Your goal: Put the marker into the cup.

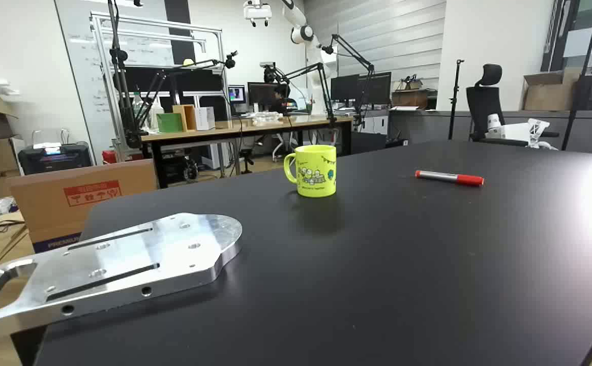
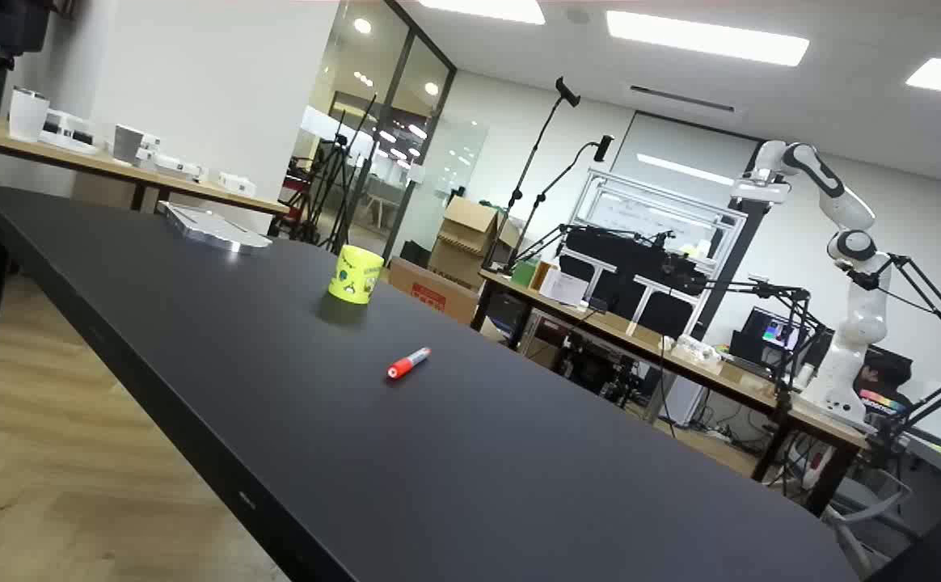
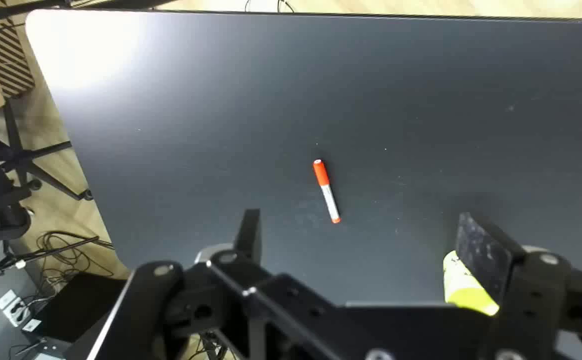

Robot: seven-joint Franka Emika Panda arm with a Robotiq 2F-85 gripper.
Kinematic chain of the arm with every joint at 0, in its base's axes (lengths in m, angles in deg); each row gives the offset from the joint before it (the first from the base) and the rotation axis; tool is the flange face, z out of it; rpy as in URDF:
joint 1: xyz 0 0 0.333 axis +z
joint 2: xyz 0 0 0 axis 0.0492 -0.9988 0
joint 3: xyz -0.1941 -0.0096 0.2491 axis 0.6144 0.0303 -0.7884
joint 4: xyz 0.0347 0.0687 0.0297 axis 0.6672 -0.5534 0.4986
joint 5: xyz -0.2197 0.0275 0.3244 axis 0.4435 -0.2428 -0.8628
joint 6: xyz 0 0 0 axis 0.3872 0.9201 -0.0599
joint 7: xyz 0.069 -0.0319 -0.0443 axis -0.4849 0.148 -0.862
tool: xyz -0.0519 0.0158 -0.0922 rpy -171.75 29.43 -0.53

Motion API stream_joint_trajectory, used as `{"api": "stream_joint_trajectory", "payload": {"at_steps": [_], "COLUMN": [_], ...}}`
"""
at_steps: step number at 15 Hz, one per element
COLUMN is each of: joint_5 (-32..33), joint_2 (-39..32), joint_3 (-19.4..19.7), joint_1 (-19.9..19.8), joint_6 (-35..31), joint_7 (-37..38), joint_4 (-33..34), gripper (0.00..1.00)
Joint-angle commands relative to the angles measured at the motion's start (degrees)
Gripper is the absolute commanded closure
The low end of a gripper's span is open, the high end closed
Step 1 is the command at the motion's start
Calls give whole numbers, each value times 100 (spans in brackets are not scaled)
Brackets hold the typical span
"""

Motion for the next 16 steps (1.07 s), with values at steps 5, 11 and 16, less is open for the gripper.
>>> {"api": "stream_joint_trajectory", "payload": {"at_steps": [5,11,16], "joint_5": [90,188,258], "joint_2": [-25,-132,-1314], "joint_3": [87,145,1081], "joint_1": [132,98,-67], "joint_6": [6,-175,-1891], "joint_7": [86,-21,-779], "joint_4": [13,-9,-133], "gripper": [0,0,0]}}
